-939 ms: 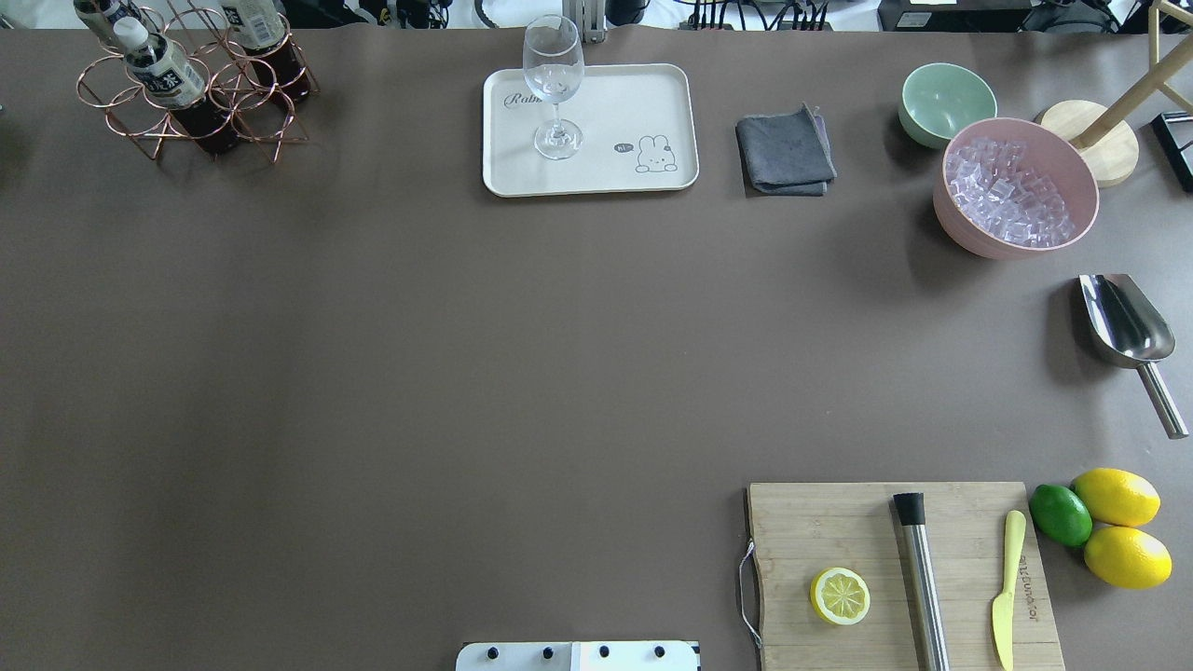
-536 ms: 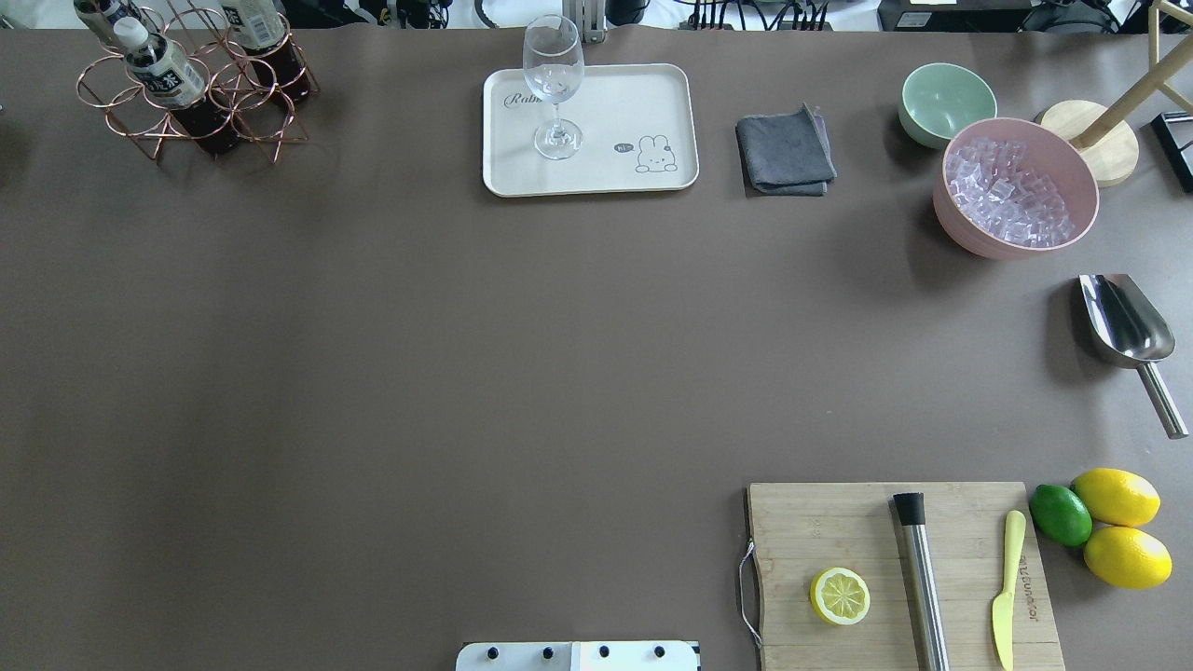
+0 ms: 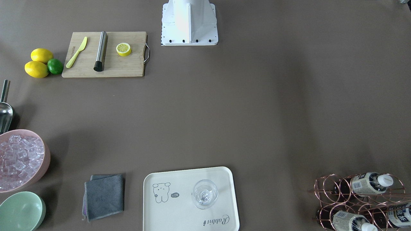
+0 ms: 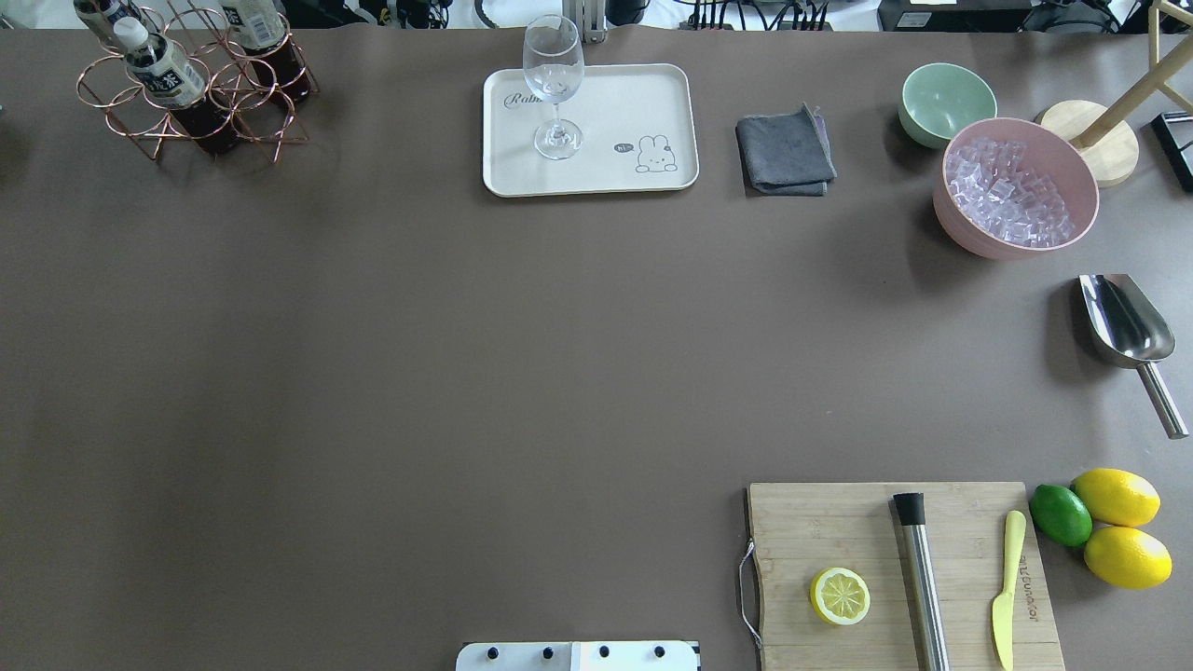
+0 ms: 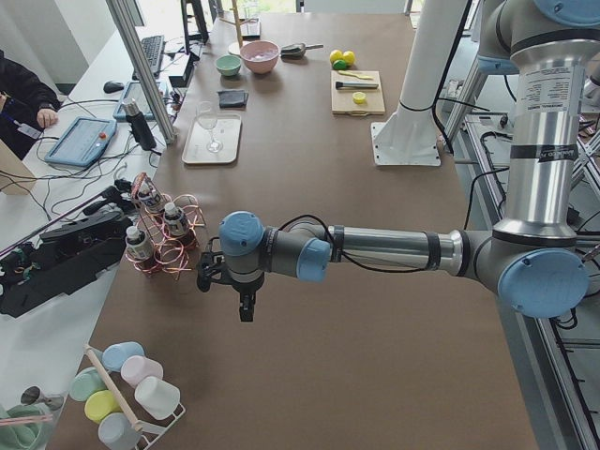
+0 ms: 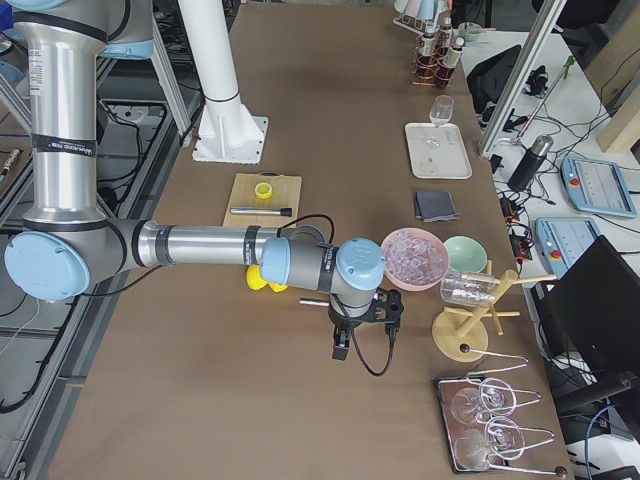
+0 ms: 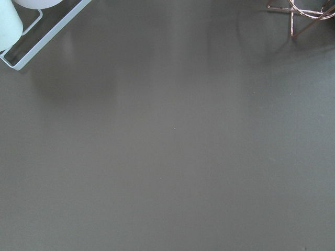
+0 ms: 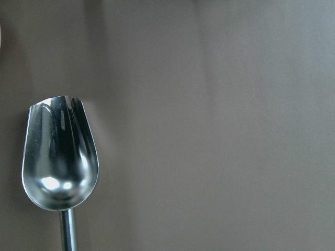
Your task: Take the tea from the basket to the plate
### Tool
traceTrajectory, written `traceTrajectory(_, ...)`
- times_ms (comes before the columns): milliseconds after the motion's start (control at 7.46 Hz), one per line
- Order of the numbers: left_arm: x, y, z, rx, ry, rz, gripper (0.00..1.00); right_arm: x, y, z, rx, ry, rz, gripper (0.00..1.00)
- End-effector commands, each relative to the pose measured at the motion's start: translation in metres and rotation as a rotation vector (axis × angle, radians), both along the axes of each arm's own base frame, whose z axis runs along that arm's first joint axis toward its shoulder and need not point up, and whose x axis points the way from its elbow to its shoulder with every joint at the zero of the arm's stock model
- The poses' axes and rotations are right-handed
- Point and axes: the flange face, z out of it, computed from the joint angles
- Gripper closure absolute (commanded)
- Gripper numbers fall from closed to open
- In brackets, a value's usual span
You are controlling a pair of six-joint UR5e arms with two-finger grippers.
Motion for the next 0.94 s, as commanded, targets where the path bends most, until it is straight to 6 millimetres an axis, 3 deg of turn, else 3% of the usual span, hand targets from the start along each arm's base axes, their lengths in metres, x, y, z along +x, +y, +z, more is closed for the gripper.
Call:
traceTrajectory(0, 0.001, -0.002, -0.003, 0.003, 0.005, 0.001, 0.02, 0.0, 0.0, 0.0, 0.0, 0.001, 0.0, 0.0)
traceTrajectory(536, 0.0, -0.022, -0.026, -0.051, 0.001, 0.004, 0.02, 0.0, 0.0, 0.0, 0.0, 0.001, 0.0, 0.0)
traceTrajectory(805, -0.004, -0.02, -0.022, -0.06, -0.004, -0.003, 0.02, 0.0, 0.0, 0.001, -0.002, 0.0, 0.0, 0.0)
